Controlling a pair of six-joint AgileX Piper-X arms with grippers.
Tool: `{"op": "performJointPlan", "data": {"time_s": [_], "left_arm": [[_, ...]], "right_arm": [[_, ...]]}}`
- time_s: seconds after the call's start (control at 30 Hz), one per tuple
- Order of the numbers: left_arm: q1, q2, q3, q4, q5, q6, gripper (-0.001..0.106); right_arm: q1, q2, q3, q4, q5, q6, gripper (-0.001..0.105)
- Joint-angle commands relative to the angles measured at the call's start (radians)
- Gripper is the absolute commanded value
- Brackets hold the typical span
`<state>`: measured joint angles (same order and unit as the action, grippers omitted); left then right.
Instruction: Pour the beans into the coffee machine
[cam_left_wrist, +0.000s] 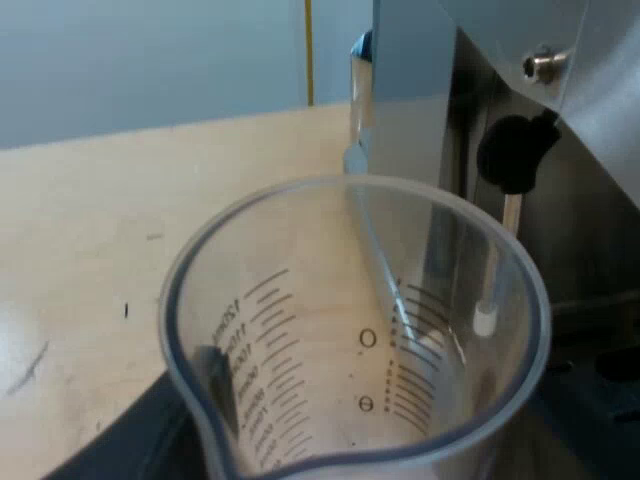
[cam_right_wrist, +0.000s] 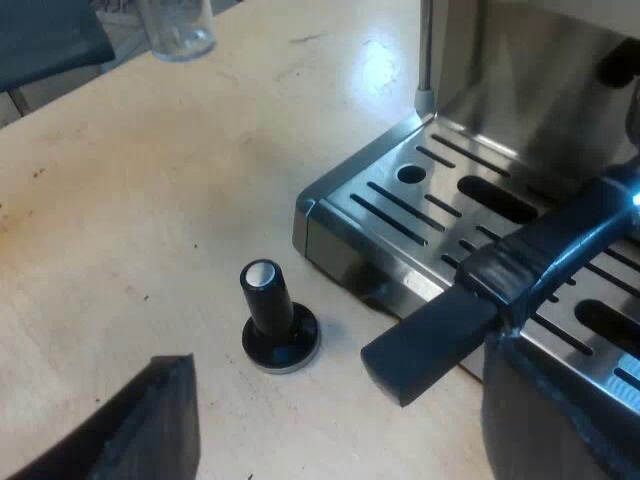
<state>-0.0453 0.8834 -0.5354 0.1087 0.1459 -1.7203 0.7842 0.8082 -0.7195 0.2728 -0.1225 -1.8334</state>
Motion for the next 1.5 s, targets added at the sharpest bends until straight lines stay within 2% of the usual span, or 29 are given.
{"op": "performJointPlan", "data": {"time_s": [0.03, 0.13, 0.47, 0.7, 0.83, 1.2, 1.5], "left_arm": [[-0.001, -0.011, 0.037, -0.100, 0.001, -0.011, 0.029], [-0.001, -0.011, 0.078, -0.180, 0.001, -0.011, 0.029], [-0.001, -0.001, 0.138, -0.281, 0.001, -0.011, 0.029], [-0.001, 0.094, 0.147, -0.403, 0.064, 0.000, 0.029], [-0.001, 0.145, 0.147, -0.474, 0.064, 0.000, 0.029], [-0.001, 0.266, 0.147, -0.498, 0.045, 0.000, 0.029], [-0.001, 0.407, 0.147, -0.659, 0.040, 0.000, 0.029]], "right_arm": [[-0.002, -0.005, -0.004, -0.024, -0.001, -0.002, 0.062], [-0.002, -0.005, -0.004, -0.031, -0.001, -0.002, 0.062], [-0.002, -0.005, -0.004, -0.031, -0.015, -0.002, 0.062], [-0.002, -0.005, -0.004, -0.031, -0.015, -0.002, 0.062], [-0.002, -0.005, -0.004, -0.031, -0.015, -0.002, 0.062], [-0.002, -0.005, -0.004, -0.031, -0.015, -0.002, 0.062], [-0.002, -0.005, -0.004, -0.031, -0.015, -0.002, 0.062]]}}
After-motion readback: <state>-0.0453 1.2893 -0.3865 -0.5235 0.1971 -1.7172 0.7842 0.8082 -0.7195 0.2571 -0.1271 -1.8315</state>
